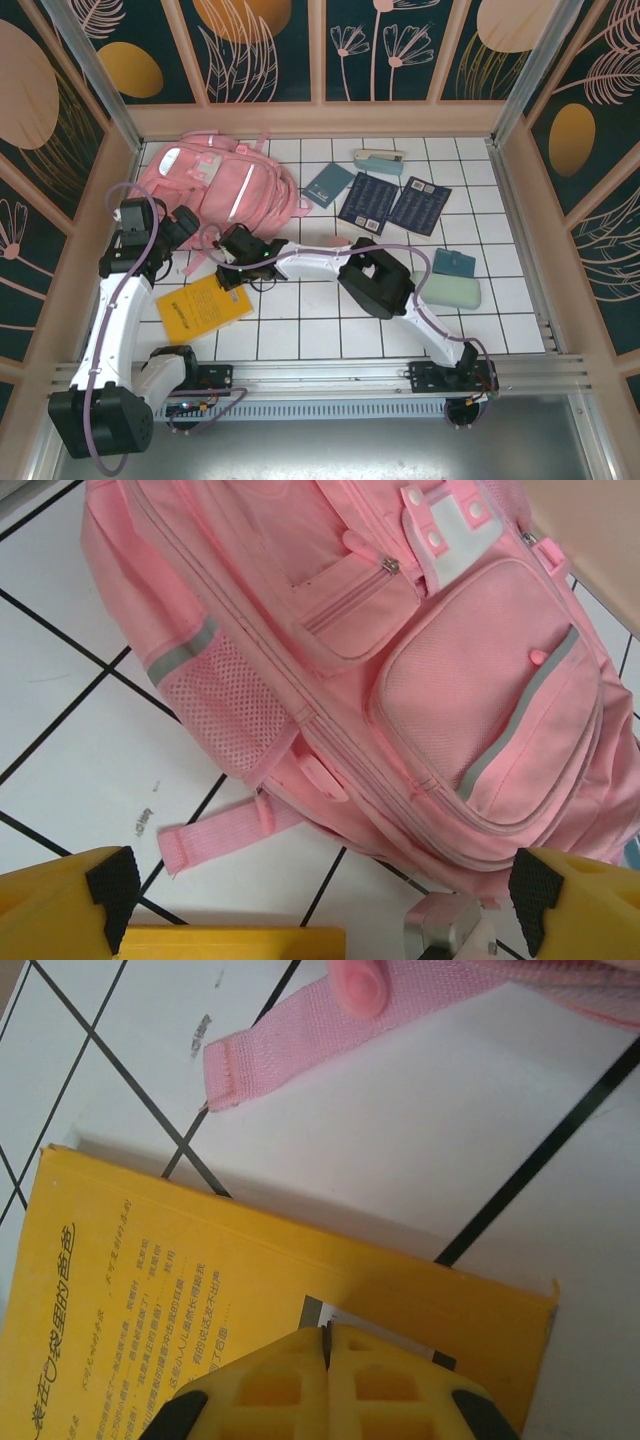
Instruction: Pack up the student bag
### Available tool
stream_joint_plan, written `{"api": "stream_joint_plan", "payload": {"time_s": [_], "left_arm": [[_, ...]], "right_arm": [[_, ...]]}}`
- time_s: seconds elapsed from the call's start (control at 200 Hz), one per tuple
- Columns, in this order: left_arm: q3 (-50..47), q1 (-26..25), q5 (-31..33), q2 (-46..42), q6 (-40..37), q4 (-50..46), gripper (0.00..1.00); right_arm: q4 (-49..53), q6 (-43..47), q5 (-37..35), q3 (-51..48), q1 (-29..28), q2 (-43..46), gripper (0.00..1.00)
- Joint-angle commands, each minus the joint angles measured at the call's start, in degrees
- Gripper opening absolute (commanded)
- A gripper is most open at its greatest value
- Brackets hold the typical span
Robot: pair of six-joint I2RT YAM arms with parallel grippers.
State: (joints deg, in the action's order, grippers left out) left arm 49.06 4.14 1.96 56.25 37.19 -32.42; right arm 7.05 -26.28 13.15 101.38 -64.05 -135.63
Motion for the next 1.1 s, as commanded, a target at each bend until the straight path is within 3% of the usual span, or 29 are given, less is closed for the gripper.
{"api": "stream_joint_plan", "payload": {"time_s": [0.0,0.41,0.66,0.831,1.096], "left_arm": [[-1.3,0.3,-1.99,-0.79,0.62,-0.73,0.96],[-8.6,-1.34,-11.71,-0.8,3.59,6.0,0.83],[-12.66,-7.52,-12.15,2.4,5.64,9.88,0.8],[-13.9,-8.57,-14.8,5.82,5.3,14.43,0.74],[-13.38,-12.96,-16.04,14.22,5.44,22.51,0.56]], "right_arm": [[3.81,-1.7,-6.98,-7.76,3.1,1.79,0.0],[-1.49,-6.38,-13.76,-37.17,12.82,20.24,0.0],[0.4,-4.22,-13.22,-35.19,12.96,24.68,0.0],[2.47,-2.96,-13.31,-33.02,10.81,26.99,0.08],[1.23,-0.69,-10.73,-36.58,3.6,31.0,0.09]]}}
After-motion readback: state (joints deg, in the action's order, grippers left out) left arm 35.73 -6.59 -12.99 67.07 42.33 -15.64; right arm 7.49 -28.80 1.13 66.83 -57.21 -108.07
